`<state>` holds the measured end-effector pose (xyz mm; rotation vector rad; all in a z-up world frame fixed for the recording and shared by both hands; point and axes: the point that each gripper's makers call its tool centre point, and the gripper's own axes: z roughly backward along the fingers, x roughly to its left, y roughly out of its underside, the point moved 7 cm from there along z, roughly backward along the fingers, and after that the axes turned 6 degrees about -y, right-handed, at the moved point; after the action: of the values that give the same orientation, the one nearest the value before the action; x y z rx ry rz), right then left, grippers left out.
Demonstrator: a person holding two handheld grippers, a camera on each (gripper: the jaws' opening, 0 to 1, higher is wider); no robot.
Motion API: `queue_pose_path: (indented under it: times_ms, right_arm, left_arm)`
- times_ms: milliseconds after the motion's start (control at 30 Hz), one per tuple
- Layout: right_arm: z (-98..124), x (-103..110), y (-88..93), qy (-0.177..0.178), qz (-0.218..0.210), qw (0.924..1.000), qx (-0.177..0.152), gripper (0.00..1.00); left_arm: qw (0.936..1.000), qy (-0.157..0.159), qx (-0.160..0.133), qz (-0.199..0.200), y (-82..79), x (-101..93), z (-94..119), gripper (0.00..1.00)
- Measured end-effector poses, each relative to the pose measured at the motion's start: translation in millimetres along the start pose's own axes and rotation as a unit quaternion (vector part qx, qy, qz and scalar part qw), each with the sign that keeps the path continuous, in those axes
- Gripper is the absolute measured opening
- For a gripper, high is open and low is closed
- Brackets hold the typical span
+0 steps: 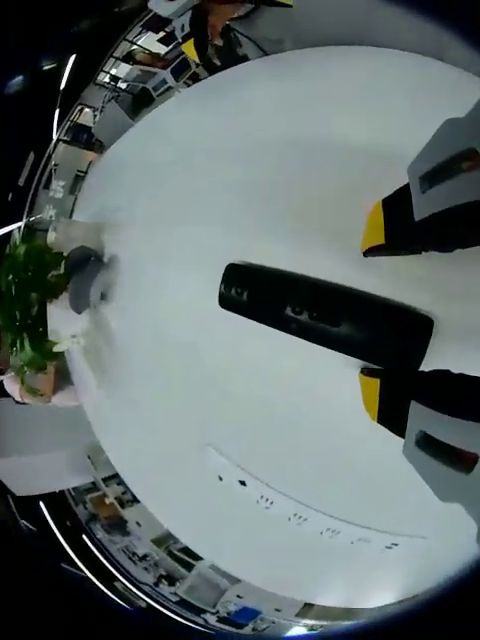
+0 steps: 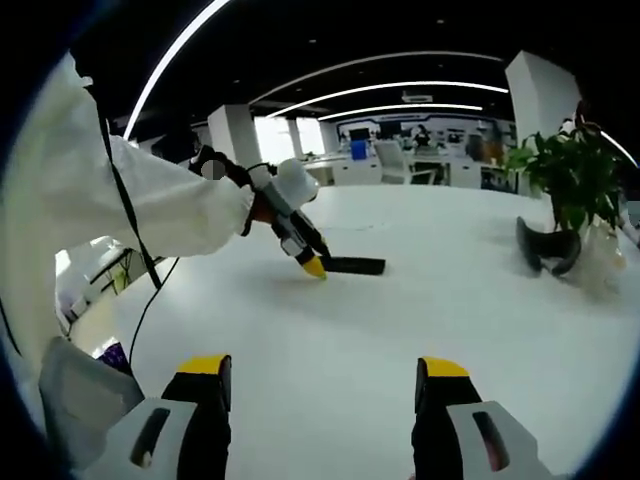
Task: Press the specified remote control buttons in sequence, fully releasing each button before pressing the next.
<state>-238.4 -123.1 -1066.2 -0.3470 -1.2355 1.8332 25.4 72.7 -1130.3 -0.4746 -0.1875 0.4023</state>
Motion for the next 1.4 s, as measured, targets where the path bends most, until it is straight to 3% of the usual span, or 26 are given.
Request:
queue_pose_path:
  times_ms: [400,633,1167,1400]
  right_arm:
    - [2.3,2.8,-4.5,-0.002,0.002,0.9999,-0.01,0.73]
    - [5.4,6.0,-5.2,-0.003,0.005,0.9999,-0.014,0.73]
    - [11.8,11.2,-10.6,-0.009,0.014,0.9995,-0.025,0.72]
    - [16.5,11.6,-9.3,-0.007,0.018,0.9996,-0.022,0.72]
  left_arm:
    - [0.9998,0.003,0.007,-0.02,5.2,-6.8,3.5,0.25]
    - [0.9997,0.0,0.004,-0.025,7.4,-13.0,5.0,0.24]
    - [0.9972,0.009,0.045,-0.059,8.4,-36.1,9.7,0.24]
    - [0.9966,0.012,0.05,-0.065,12.6,-43.1,11.3,0.24]
